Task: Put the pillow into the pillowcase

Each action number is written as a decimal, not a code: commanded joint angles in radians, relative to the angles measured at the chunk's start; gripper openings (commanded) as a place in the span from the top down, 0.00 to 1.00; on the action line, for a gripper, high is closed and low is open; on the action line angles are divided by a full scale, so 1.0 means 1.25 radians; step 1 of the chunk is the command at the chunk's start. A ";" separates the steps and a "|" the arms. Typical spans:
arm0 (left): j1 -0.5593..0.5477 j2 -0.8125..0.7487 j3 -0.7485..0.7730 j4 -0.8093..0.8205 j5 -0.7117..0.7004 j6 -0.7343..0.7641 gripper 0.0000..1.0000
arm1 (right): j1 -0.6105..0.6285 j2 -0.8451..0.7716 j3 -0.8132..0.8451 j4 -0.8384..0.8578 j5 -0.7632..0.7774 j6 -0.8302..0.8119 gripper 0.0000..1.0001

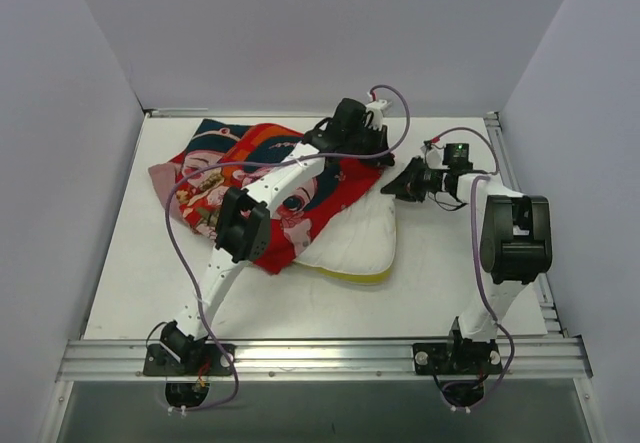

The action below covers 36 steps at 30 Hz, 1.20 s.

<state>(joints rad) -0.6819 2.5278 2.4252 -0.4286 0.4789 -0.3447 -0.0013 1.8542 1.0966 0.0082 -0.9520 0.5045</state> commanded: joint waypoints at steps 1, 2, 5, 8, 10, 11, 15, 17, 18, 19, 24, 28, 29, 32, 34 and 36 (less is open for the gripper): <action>-0.062 -0.126 0.025 0.186 0.078 -0.136 1.00 | -0.034 -0.071 0.010 0.467 -0.112 0.349 1.00; -0.056 -0.132 0.005 0.179 0.030 -0.117 1.00 | -0.045 -0.056 0.010 0.489 -0.112 0.388 1.00; -0.016 -0.129 -0.033 0.157 0.002 -0.078 0.84 | -0.062 -0.034 0.030 0.351 -0.099 0.278 1.00; 0.027 -0.141 -0.036 0.065 -0.012 0.052 0.46 | -0.058 -0.023 0.077 0.099 -0.065 0.087 0.81; 0.059 -0.206 -0.069 0.029 -0.004 0.106 0.33 | -0.057 -0.033 0.126 -0.134 -0.016 -0.117 0.50; 0.096 -0.242 -0.149 0.001 -0.011 0.127 0.27 | -0.057 -0.062 0.135 -0.186 0.013 -0.183 0.41; 0.184 -0.493 -0.467 0.004 -0.015 0.254 0.20 | -0.040 -0.177 0.139 -0.337 0.263 -0.409 0.24; 0.209 -0.647 -0.603 0.007 -0.014 0.304 0.15 | 0.029 -0.253 0.108 -0.355 0.345 -0.520 0.18; 0.220 -0.696 -0.658 0.007 -0.019 0.332 0.07 | 0.065 -0.277 0.095 -0.356 0.372 -0.555 0.16; 0.243 -0.784 -0.771 0.003 -0.019 0.339 0.05 | 0.094 -0.312 0.081 -0.356 0.422 -0.579 0.15; 0.336 -0.975 -0.995 -0.023 -0.010 0.292 0.03 | 0.363 -0.329 0.046 -0.348 0.555 -0.655 0.13; 0.428 -1.092 -1.096 -0.019 -0.013 0.237 0.03 | 0.513 -0.247 0.062 -0.326 0.649 -0.633 0.12; 0.456 -1.105 -1.115 -0.019 -0.014 0.229 0.03 | 0.533 -0.231 0.066 -0.323 0.675 -0.627 0.11; 0.483 -1.141 -1.139 -0.034 0.023 0.217 0.03 | 0.605 -0.174 0.057 -0.298 0.700 -0.620 0.10; 0.487 -1.155 -1.155 -0.062 0.066 0.267 0.03 | 0.635 -0.130 0.041 -0.278 0.720 -0.621 0.04; 0.472 -1.163 -1.186 -0.074 0.095 0.373 0.03 | 0.644 -0.093 0.044 -0.278 0.724 -0.622 0.04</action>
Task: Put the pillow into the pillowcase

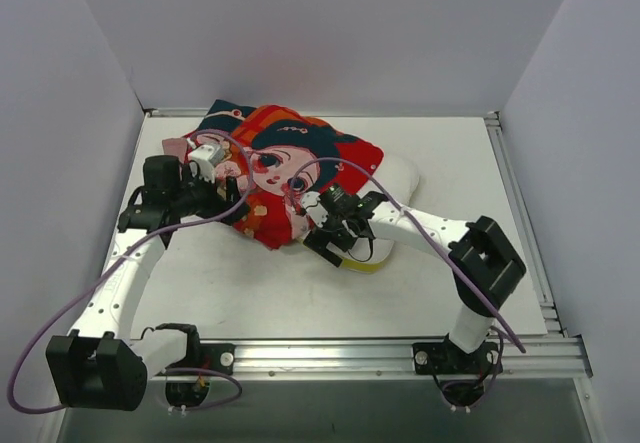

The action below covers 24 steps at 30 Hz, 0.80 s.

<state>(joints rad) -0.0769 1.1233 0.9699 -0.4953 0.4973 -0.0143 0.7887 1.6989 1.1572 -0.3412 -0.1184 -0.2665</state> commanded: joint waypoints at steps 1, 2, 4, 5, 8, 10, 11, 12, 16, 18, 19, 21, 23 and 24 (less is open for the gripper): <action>-0.028 -0.041 -0.038 -0.048 0.093 0.167 0.03 | 0.011 0.068 -0.002 0.003 0.056 -0.004 0.09; -0.050 -0.037 -0.044 -0.084 0.094 0.251 0.03 | 0.007 0.085 0.008 0.002 0.053 -0.006 0.20; -0.118 -0.046 -0.092 -0.131 0.031 0.487 0.03 | -0.028 0.108 0.026 -0.001 0.019 0.015 0.71; -0.119 -0.054 -0.117 -0.128 0.039 0.537 0.02 | -0.049 0.106 0.045 -0.003 -0.006 0.056 0.88; -0.130 -0.089 -0.222 -0.048 0.037 0.681 0.03 | -0.137 0.083 0.089 -0.017 -0.174 0.140 1.00; -0.141 -0.087 -0.280 0.068 0.023 0.723 0.03 | -0.166 0.054 0.099 -0.021 -0.259 0.148 1.00; -0.145 -0.081 -0.293 0.104 0.017 0.740 0.03 | -0.180 0.042 0.097 -0.022 -0.276 0.146 1.00; -0.148 -0.073 -0.303 0.136 0.018 0.783 0.03 | -0.185 0.033 0.096 -0.022 -0.288 0.148 1.00; -0.164 -0.019 -0.350 0.289 0.046 0.890 0.03 | -0.193 0.006 0.093 -0.050 -0.368 0.142 1.00; -0.188 0.000 -0.376 0.331 0.059 0.953 0.03 | -0.193 0.002 0.090 -0.053 -0.390 0.152 1.00; -0.201 0.019 -0.383 0.383 0.053 0.973 0.03 | -0.194 -0.001 0.092 -0.056 -0.398 0.155 1.00; -0.235 0.041 -0.414 0.454 0.039 1.021 0.03 | -0.198 -0.007 0.093 -0.058 -0.433 0.163 1.00; -0.254 0.084 -0.420 0.499 0.037 1.060 0.04 | -0.208 -0.017 0.096 -0.060 -0.457 0.184 1.00; -0.262 0.100 -0.424 0.507 0.037 1.097 0.07 | -0.210 -0.020 0.098 -0.061 -0.472 0.190 1.00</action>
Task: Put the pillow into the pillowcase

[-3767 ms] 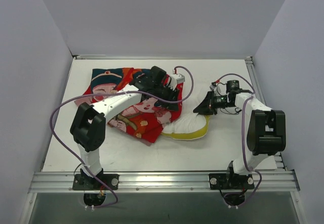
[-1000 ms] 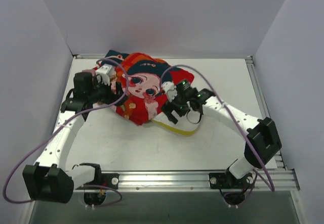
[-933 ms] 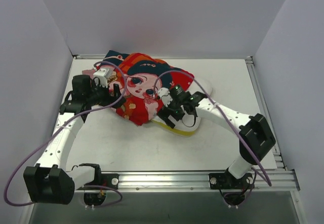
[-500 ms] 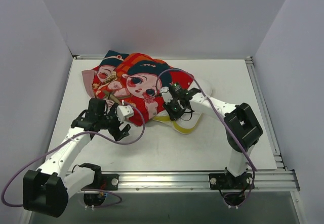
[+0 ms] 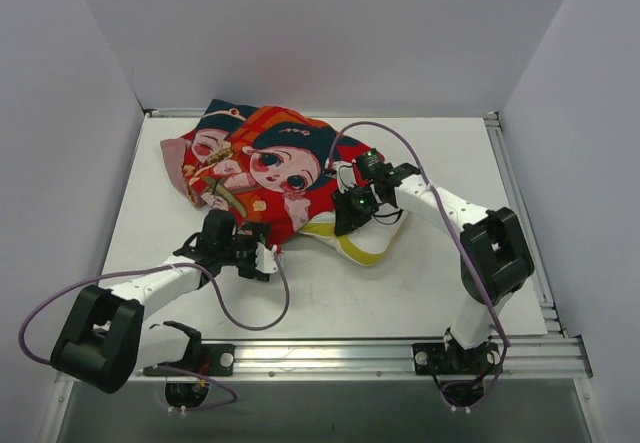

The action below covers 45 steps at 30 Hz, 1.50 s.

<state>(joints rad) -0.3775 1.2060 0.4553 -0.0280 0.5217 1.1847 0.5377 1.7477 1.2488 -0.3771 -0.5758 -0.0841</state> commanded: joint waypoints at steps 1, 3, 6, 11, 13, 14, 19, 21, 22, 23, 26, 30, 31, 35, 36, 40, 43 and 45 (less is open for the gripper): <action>-0.023 0.063 -0.013 0.156 0.017 0.152 0.08 | -0.017 -0.065 0.024 -0.031 -0.114 0.050 1.00; -0.024 0.094 -0.014 0.167 0.011 0.200 0.14 | -0.025 -0.074 0.024 -0.036 -0.128 0.057 1.00; -0.024 0.152 -0.002 0.184 -0.009 0.244 0.25 | -0.050 -0.088 0.024 -0.048 -0.170 0.061 1.00; -0.087 0.150 0.050 0.195 -0.026 0.240 0.88 | -0.060 -0.097 0.040 -0.060 -0.250 0.064 1.00; -0.140 0.065 0.082 0.150 -0.015 0.158 1.00 | -0.057 -0.084 0.067 -0.055 -0.266 0.095 1.00; -0.192 0.033 0.158 0.097 0.061 0.094 1.00 | -0.053 -0.078 0.080 -0.041 -0.280 0.114 1.00; -0.342 -0.093 0.330 -0.168 0.204 -0.074 1.00 | -0.024 0.014 0.183 0.050 -0.285 0.245 1.00; -0.389 -0.115 0.346 -0.178 0.204 -0.138 1.00 | -0.007 0.059 0.194 0.131 -0.288 0.304 1.00; -0.396 -0.117 0.346 -0.185 0.201 -0.157 1.00 | -0.002 0.073 0.193 0.155 -0.285 0.348 1.00; -0.400 -0.116 0.348 -0.198 0.199 -0.171 1.00 | 0.004 0.088 0.190 0.175 -0.284 0.367 1.00; -0.400 -0.116 0.333 -0.239 0.175 -0.190 1.00 | 0.017 0.125 0.114 0.289 -0.256 0.445 1.00; -0.406 -0.145 0.302 -0.263 0.159 -0.208 1.00 | -0.001 0.147 0.009 0.415 -0.214 0.531 1.00; -0.417 -0.149 0.295 -0.271 0.151 -0.214 1.00 | -0.004 0.150 0.009 0.413 -0.213 0.529 1.00; -0.421 -0.163 0.275 -0.308 0.104 -0.240 1.00 | -0.044 0.157 0.051 0.400 -0.309 0.547 0.68; -0.418 -0.173 0.269 -0.315 0.096 -0.242 1.00 | -0.051 0.131 0.056 0.377 -0.325 0.525 0.59; -0.411 -0.226 0.213 -0.309 0.067 -0.238 1.00 | -0.095 0.027 0.083 0.081 -0.326 0.218 0.42; -0.411 -0.244 0.205 -0.310 0.053 -0.258 1.00 | -0.128 -0.060 0.069 -0.136 -0.268 0.016 0.42; -0.412 -0.240 0.211 -0.314 0.036 -0.276 1.00 | -0.158 -0.116 0.025 -0.226 -0.223 -0.029 0.40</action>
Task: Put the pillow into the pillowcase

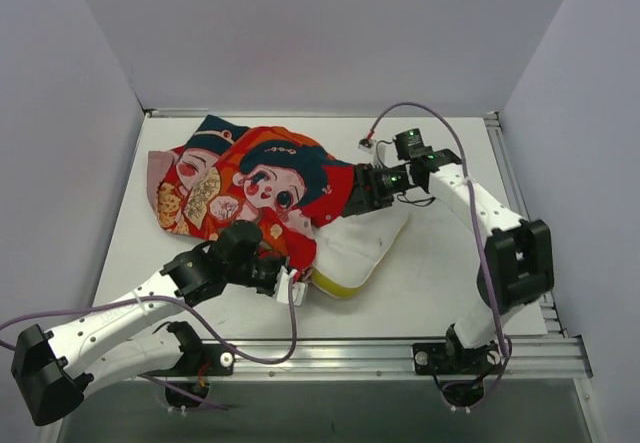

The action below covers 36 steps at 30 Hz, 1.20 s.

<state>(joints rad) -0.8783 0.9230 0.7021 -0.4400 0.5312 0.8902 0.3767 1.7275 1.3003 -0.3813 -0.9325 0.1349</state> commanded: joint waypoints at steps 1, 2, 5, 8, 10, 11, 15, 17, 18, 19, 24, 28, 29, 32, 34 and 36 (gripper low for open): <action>-0.010 -0.008 0.021 0.011 0.021 -0.066 0.92 | -0.040 -0.112 -0.035 -0.242 0.073 -0.205 0.38; -0.009 0.000 0.031 0.001 0.012 -0.087 0.65 | -0.051 -0.125 -0.057 -0.269 0.088 -0.199 0.36; -0.009 0.017 0.090 -0.028 -0.037 -0.193 0.32 | -0.110 -0.156 -0.144 -0.279 0.125 -0.136 0.28; -0.001 0.038 0.170 -0.076 -0.062 -0.298 0.29 | -0.193 -0.123 -0.199 -0.289 0.113 -0.068 0.23; 0.003 0.060 0.225 -0.097 -0.089 -0.363 0.27 | -0.231 -0.094 -0.212 -0.300 0.109 -0.048 0.21; 0.002 0.097 0.240 -0.112 -0.101 -0.382 0.27 | -0.237 -0.070 -0.220 -0.299 0.110 -0.023 0.20; 0.015 0.227 0.314 -0.136 -0.211 -0.462 0.25 | -0.239 -0.030 -0.224 -0.285 0.072 0.003 0.17; 0.037 0.298 0.350 -0.151 -0.236 -0.474 0.24 | -0.231 -0.004 -0.210 -0.277 0.050 0.006 0.17; 0.040 0.318 0.359 -0.152 -0.252 -0.469 0.24 | -0.230 0.006 -0.205 -0.273 0.043 0.010 0.17; 0.042 0.335 0.361 -0.152 -0.269 -0.453 0.24 | -0.230 0.016 -0.201 -0.256 0.038 0.015 0.18; 0.046 0.469 0.376 -0.125 -0.363 -0.390 0.39 | -0.219 0.070 -0.193 -0.192 0.016 0.043 0.30; 0.049 0.551 0.448 -0.144 -0.225 -0.354 0.85 | -0.207 0.095 -0.202 -0.103 -0.028 0.097 0.68; 0.027 0.560 0.463 -0.126 -0.187 -0.350 0.98 | -0.203 0.097 -0.206 -0.081 -0.042 0.121 0.73; -0.029 0.597 0.574 -0.046 -0.073 -0.383 1.00 | -0.185 0.085 -0.217 0.037 -0.102 0.229 0.95; -0.076 0.640 0.737 -0.025 0.059 -0.466 1.00 | -0.176 0.053 -0.268 0.235 -0.154 0.338 1.00; -0.094 0.697 0.834 -0.010 0.133 -0.540 1.00 | -0.176 -0.018 -0.315 0.435 -0.171 0.559 1.00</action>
<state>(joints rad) -0.9325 1.7626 1.5501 -0.6086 0.3832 0.3538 0.1398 1.8168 0.9592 -0.2291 -1.0229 0.4862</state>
